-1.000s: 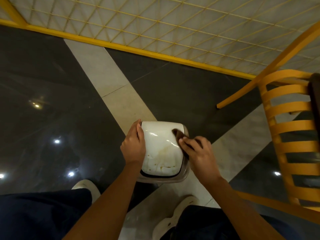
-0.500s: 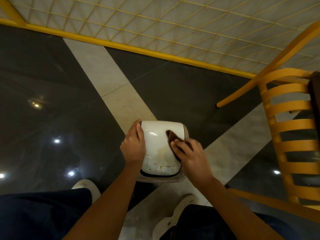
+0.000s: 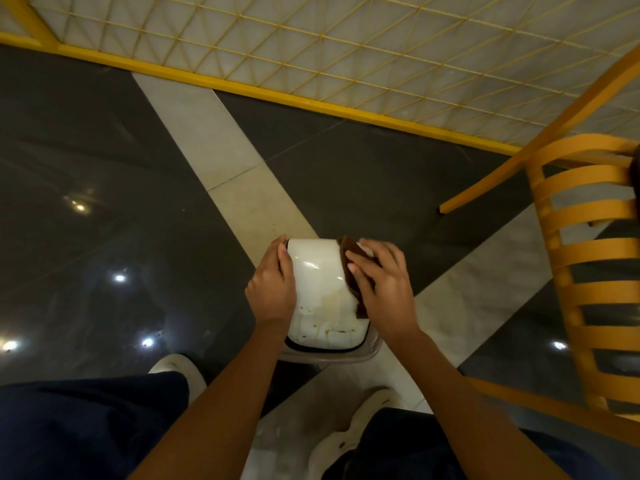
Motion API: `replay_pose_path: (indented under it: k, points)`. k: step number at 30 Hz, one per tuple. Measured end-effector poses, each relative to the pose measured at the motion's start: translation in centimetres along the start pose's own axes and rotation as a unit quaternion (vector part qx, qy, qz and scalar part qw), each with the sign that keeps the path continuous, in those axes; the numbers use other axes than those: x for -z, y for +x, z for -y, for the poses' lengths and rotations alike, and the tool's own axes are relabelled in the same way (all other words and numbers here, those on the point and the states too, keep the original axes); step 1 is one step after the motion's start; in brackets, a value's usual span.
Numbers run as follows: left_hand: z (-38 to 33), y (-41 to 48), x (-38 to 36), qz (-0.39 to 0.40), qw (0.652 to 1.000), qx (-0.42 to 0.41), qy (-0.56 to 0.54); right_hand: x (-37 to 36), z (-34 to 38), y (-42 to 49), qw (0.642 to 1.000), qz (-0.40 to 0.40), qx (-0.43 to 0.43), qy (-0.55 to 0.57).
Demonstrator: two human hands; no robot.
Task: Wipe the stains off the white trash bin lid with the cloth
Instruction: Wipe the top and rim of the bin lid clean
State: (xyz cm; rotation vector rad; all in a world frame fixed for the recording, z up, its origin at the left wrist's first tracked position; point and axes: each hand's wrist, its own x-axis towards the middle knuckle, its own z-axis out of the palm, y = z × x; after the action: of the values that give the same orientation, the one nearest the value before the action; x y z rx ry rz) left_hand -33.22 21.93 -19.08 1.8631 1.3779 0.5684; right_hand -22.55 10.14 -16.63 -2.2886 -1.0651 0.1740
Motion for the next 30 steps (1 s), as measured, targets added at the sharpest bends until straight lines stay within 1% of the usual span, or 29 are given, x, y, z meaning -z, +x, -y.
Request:
replay_pose_path:
  k: [1, 3, 4, 7, 8, 9, 11, 12, 13, 14, 16, 17, 18, 19, 21, 22, 23, 24, 26, 27, 28, 29, 30]
  points:
    - [0.0, 0.0, 0.0, 0.002, 1.0, 0.002, -0.002, -0.3, 0.1, 0.2, 0.999, -0.014, -0.023, 0.018]
    - [0.0, 0.1, 0.0, 0.003, 1.0, 0.0, -0.004, -0.9, 0.8, 0.1, 0.999, -0.031, -0.023, 0.003]
    - [0.1, 0.1, 0.1, 0.003, 1.0, -0.003, -0.005, -1.3, 0.9, -0.3, 1.0, -0.029, -0.001, -0.012]
    - [0.2, 0.0, 0.1, 0.0, 1.0, -0.009, -0.01, -1.1, -0.2, -1.4, 0.994, -0.002, 0.1, -0.047]
    - [0.2, 0.0, 0.1, 0.002, 1.0, -0.01, -0.011, -0.8, -0.9, -1.4, 0.993, -0.003, 0.106, -0.047]
    - [0.1, 0.0, 0.1, 0.003, 1.0, -0.009, -0.01, -0.6, -1.3, -1.1, 0.996, -0.015, 0.083, -0.038]
    - [0.0, 0.0, 0.0, 0.004, 1.0, -0.002, -0.004, -0.5, -1.2, -0.5, 0.998, -0.059, -0.008, -0.005]
    - [0.0, 0.0, 0.0, 0.004, 1.0, 0.0, -0.005, -0.8, -0.7, -0.3, 0.997, -0.069, -0.04, -0.003]
    - [0.1, 0.1, -0.1, 0.003, 1.0, 0.0, -0.008, -1.2, -0.1, -0.3, 0.997, -0.063, -0.035, -0.022]
    - [0.2, 0.1, -0.1, 0.001, 1.0, -0.001, -0.012, -1.6, 0.4, -0.3, 0.998, -0.04, 0.006, -0.048]
    - [0.3, 0.1, 0.0, -0.003, 1.0, -0.005, -0.014, -2.1, 0.6, -0.7, 0.987, 0.024, 0.134, -0.089]
    - [0.3, 0.1, 0.0, -0.004, 1.0, -0.007, -0.012, -1.9, 0.3, -0.8, 0.979, 0.032, 0.177, -0.099]
    - [0.3, 0.0, 0.0, -0.006, 1.0, -0.01, -0.008, -1.6, 0.0, -0.7, 0.977, 0.022, 0.188, -0.102]
    - [0.2, 0.0, 0.0, -0.008, 1.0, -0.014, -0.004, -1.2, -0.2, -0.6, 0.982, 0.003, 0.164, -0.096]
    - [0.2, 0.0, 0.0, -0.005, 1.0, -0.013, -0.002, -0.6, 0.0, -0.2, 0.997, -0.038, 0.047, -0.055]
    - [0.3, 0.1, -0.1, 0.003, 1.0, -0.007, -0.004, -0.8, 0.3, 0.0, 0.998, -0.047, -0.002, -0.046]
    - [0.4, 0.1, -0.1, 0.009, 1.0, -0.003, -0.007, -1.1, 0.8, 0.2, 0.998, -0.039, -0.02, -0.055]
    - [0.5, 0.2, -0.2, 0.011, 1.0, -0.002, -0.009, -1.5, 1.3, 0.3, 0.997, -0.013, -0.002, -0.077]
    - [0.6, 0.1, -0.1, 0.001, 1.0, -0.007, -0.007, -2.1, 1.9, 0.2, 0.988, 0.055, 0.091, -0.112]
    - [0.5, 0.1, -0.1, -0.004, 1.0, -0.009, -0.005, -2.0, 1.9, 0.3, 0.982, 0.069, 0.129, -0.122]
    - [0.4, 0.1, -0.1, -0.007, 1.0, -0.01, -0.001, -1.6, 1.7, 0.5, 0.979, 0.072, 0.144, -0.127]
    - [0.3, 0.1, 0.0, -0.007, 1.0, -0.012, 0.003, -1.2, 1.5, 0.7, 0.982, 0.069, 0.13, -0.119]
    - [0.2, 0.0, 0.0, -0.007, 1.0, -0.015, 0.005, -0.7, 1.4, 1.0, 0.99, 0.055, 0.088, -0.095]
